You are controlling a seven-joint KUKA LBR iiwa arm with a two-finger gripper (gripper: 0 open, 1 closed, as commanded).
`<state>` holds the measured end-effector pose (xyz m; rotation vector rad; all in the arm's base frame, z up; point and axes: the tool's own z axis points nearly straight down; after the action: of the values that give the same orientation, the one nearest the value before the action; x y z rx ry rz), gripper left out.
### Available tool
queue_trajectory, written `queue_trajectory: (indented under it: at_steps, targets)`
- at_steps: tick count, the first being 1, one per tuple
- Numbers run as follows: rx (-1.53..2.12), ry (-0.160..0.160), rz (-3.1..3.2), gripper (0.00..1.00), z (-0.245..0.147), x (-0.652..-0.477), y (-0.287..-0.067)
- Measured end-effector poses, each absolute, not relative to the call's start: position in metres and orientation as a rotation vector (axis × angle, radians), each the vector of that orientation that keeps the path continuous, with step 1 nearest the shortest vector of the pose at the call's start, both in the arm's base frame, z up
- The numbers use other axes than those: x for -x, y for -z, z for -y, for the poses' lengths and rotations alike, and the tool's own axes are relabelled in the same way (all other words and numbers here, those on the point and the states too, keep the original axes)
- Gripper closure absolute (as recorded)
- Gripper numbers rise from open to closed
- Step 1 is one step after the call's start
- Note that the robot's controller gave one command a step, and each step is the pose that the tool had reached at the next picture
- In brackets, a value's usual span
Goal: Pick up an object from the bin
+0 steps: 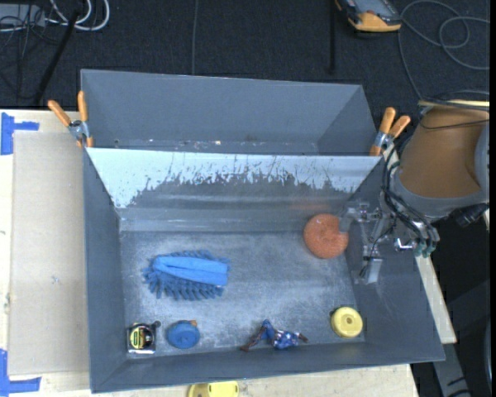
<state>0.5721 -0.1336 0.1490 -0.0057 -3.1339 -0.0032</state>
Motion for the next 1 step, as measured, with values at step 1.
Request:
queue_trajectory:
  at_steps: [1]
  targets:
    - [-0.001,0.002,3.141,0.00,0.1328,-0.5738,-0.1538]
